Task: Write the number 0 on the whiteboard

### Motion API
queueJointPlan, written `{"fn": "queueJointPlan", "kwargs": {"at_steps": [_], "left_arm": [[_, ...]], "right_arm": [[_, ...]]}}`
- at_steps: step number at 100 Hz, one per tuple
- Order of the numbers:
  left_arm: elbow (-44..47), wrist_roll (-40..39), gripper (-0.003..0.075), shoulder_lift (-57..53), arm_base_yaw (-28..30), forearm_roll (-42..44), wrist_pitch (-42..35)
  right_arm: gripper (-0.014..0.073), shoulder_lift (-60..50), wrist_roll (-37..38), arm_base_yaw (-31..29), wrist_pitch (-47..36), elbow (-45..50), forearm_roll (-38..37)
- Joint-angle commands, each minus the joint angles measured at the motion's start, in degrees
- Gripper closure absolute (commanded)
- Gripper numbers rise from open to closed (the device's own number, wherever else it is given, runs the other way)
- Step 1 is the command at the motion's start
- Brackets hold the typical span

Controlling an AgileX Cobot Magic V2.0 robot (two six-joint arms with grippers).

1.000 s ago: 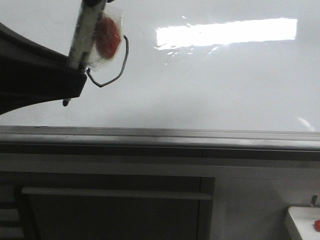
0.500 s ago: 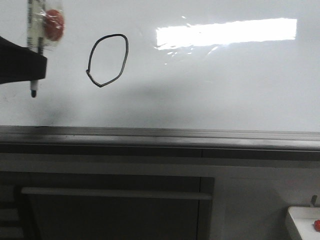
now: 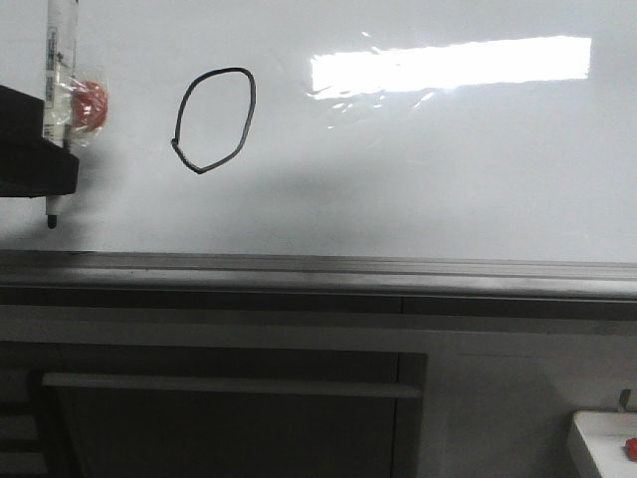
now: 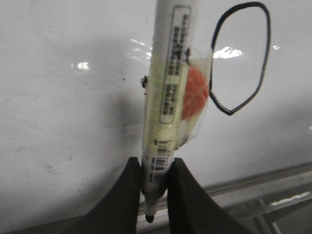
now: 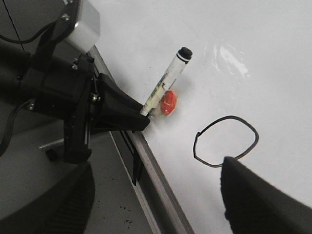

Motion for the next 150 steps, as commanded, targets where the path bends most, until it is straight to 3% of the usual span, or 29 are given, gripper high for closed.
{"fn": "queueJointPlan", "kwargs": {"at_steps": [1,45,77,87,99,104,133,143,150], "left_arm": [[-2.7,-0.4,0.0741,0.8,1.3,-1.9,-2.4],[-4.1,-0.4,0.0741,1.7,6.6,-3.7,1.5],[-4.1,-0.4,0.0734,1.7,6.8,-3.7,1.9],[-4.1,-0.4,0.0648,1.7,6.8,-3.7,1.6],[-4.1,-0.4,0.0466,1.7,6.8,-3.7,0.3],[-4.1,-0.4,0.0426,1.7,6.8,-3.7,-0.3],[-4.1,-0.4,0.0416,0.8,6.8,-3.3,-0.9],[-4.1,-0.4,0.0416,-1.3,6.8,-2.0,-0.9],[-4.1,-0.4,0.0418,-3.2,6.8,-1.3,-0.9]], "right_arm": [[0.0113,-1.7,-0.5,-0.4,-2.4,-2.0,0.1],[0.0113,-1.7,-0.5,-0.4,-0.6,-2.0,0.1],[0.0113,-1.7,-0.5,-0.4,-0.5,-2.0,0.1],[0.0113,-1.7,-0.5,-0.4,-0.5,-2.0,0.1],[0.0113,-1.7,-0.5,-0.4,-0.5,-2.0,0.1],[0.0113,-1.7,-0.5,-0.4,-0.4,-2.0,0.1],[0.0115,-1.7,-0.5,-0.4,-0.4,-2.0,0.1],[0.0211,-2.5,-0.5,-0.4,0.4,-2.0,-0.2],[0.0384,-3.2,-0.5,-0.4,0.9,-2.0,-0.2]]}}
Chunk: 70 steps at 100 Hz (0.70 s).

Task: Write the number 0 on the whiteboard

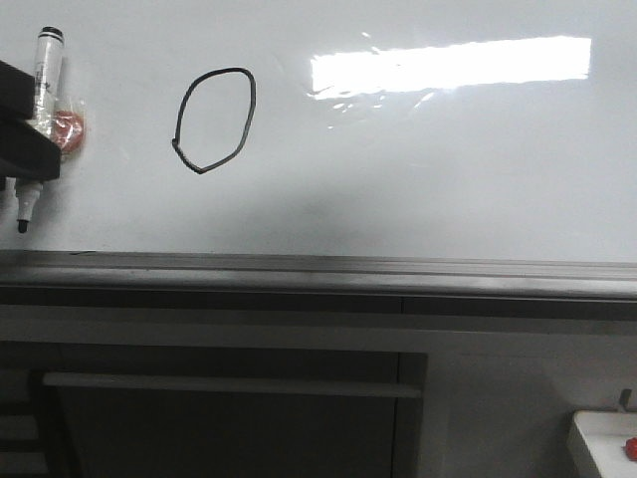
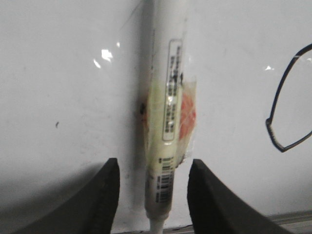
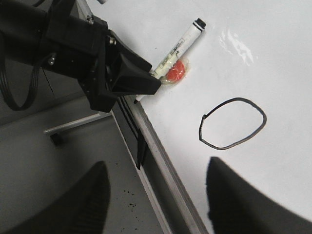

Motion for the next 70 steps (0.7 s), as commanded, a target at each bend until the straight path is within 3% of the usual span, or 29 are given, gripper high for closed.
{"fn": "queueJointPlan", "kwargs": {"at_steps": [1,10,18,26,53,70], "left_arm": [[-1.9,-0.4,0.0419,-3.2,0.3,1.1,-4.0],[-1.9,-0.4,0.0455,-6.2,0.2,1.3,-4.0],[-1.9,-0.4,0.0554,-9.3,-0.1,2.2,-4.0],[-1.3,-0.4,0.0734,-13.3,-0.7,5.0,-4.4],[2.0,-0.4,0.0741,-30.6,-2.3,12.6,-4.8],[6.3,-0.4,0.0741,-41.1,-2.3,15.4,-3.9]], "right_arm": [[0.0424,-2.7,-0.5,-0.4,-2.6,-2.0,-0.2],[0.0676,-4.2,-0.5,-0.4,-2.4,-2.0,-0.2],[0.0655,-6.2,-0.4,-0.4,-2.9,-1.3,-0.2],[0.0654,-9.1,-0.1,-0.4,-5.4,1.1,-0.2],[0.0654,-27.9,-0.1,-0.4,-25.7,21.9,-0.3],[0.0654,-39.8,-0.1,-0.4,-28.7,34.4,-0.3]]}}
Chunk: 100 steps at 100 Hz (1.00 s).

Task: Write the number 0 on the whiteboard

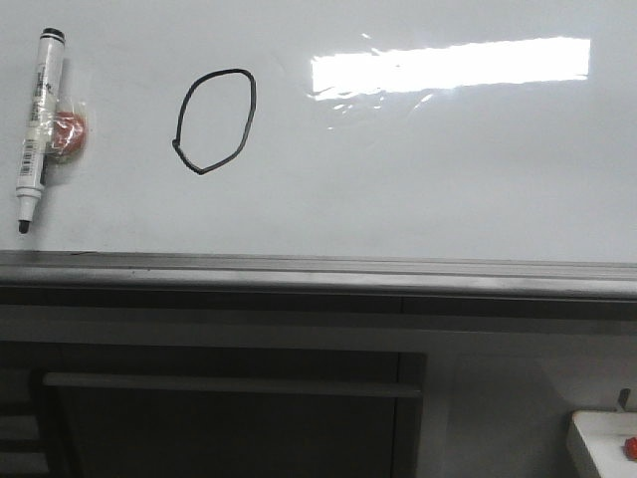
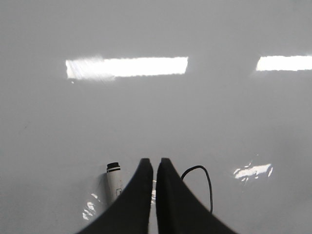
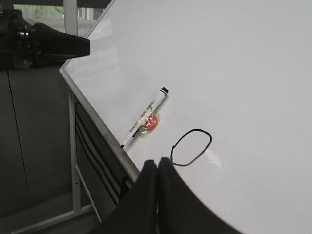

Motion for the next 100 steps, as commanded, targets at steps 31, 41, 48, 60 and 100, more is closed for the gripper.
{"fn": "queueJointPlan", "kwargs": {"at_steps": [31,41,48,60,100], "left_arm": [[9.7,0.2,0.0741,-19.7,-0.6,2.2,1.0],[10.2,0.2,0.0741,-21.7,-0.6,3.7,0.1],[10.2,0.2,0.0741,-22.1,-0.6,3.6,0.1],[10.2,0.2,0.0741,-22.1,-0.6,3.6,0.2],[10.2,0.2,0.0741,-22.1,-0.6,3.6,0.2]], "right_arm": [[0.0654,-22.7,-0.1,-0.4,-6.2,21.2,-0.2],[0.0654,-25.7,-0.1,-0.4,-6.9,23.7,-0.2],[0.0654,-26.4,-0.1,-0.4,-7.5,24.1,-0.2],[0.0654,-26.4,-0.1,-0.4,-7.5,24.1,-0.2],[0.0654,-26.4,-0.1,-0.4,-7.1,24.1,-0.2]]}}
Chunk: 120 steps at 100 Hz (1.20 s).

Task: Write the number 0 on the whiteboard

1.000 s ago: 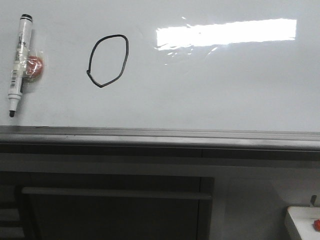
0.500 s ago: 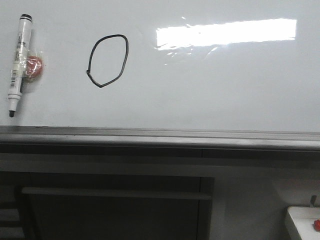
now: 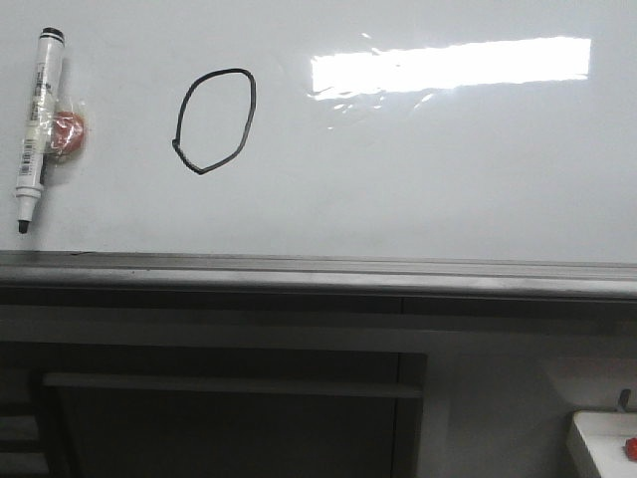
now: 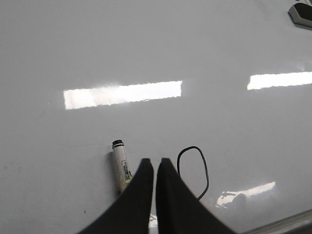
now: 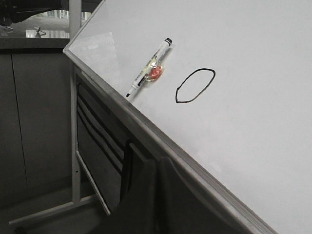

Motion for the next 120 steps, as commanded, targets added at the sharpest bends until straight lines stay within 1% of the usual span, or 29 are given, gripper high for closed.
{"fn": "queueJointPlan", "kwargs": {"at_steps": [1,27,37,46,48,52,53,65,77,88,95,104,107,120], "left_arm": [[-1.6,0.0,0.0741,0.6,-0.6,0.1,-4.5],[-1.0,0.0,0.0741,0.6,-0.6,0.8,-4.4],[0.1,0.0,0.0741,0.6,0.3,8.1,-4.3],[1.2,0.0,0.0741,0.6,4.0,13.7,-3.8],[1.4,0.0,0.0741,0.5,4.3,13.9,-3.8],[1.7,-0.4,0.0741,0.3,7.3,13.7,-3.8],[1.8,-0.5,0.0741,0.3,7.3,13.5,-3.8],[1.8,-6.4,0.0741,-0.5,15.7,13.1,-3.1],[2.0,-10.1,0.0741,-2.1,21.2,13.1,-1.0],[4.7,-13.5,0.0741,-4.4,23.6,13.3,-1.1],[7.3,-16.1,0.0741,-6.1,24.5,15.0,-1.8],[9.8,-17.2,0.0741,-6.0,25.0,15.2,-5.1],[9.8,-17.2,0.0741,-6.0,25.0,15.1,-3.3],[9.7,-17.2,0.0741,-6.0,25.0,14.1,-0.9]], "right_arm": [[0.0654,0.4,-0.2,-0.4,-5.0,-1.4,-0.2],[0.0654,0.4,-0.2,-0.4,-5.0,-1.4,-0.2],[0.0655,0.4,-0.2,-0.4,-5.0,-1.4,-0.2],[0.0655,0.4,-0.2,-0.4,-5.0,-1.4,-0.2],[0.0655,0.4,-0.2,-0.4,-5.0,-1.4,-0.2],[0.0655,0.4,-0.2,-0.4,-5.0,-1.4,-0.2],[0.0654,0.4,-0.2,-0.4,-5.0,-1.4,-0.2],[0.0654,0.4,-0.2,-0.4,-5.0,-1.4,-0.2],[0.0654,0.4,-0.2,-0.4,-5.0,-1.4,-0.2],[0.0654,0.4,-0.2,-0.4,-5.0,-1.4,-0.2],[0.0655,0.4,-0.2,-0.4,-5.0,-1.4,-0.2],[0.0655,0.4,-0.2,-0.4,-4.9,-1.4,-0.2],[0.0655,0.4,-0.2,-0.4,-4.9,-1.4,-0.2],[0.0655,0.4,-0.2,-0.4,-5.0,-1.4,-0.2]]}}
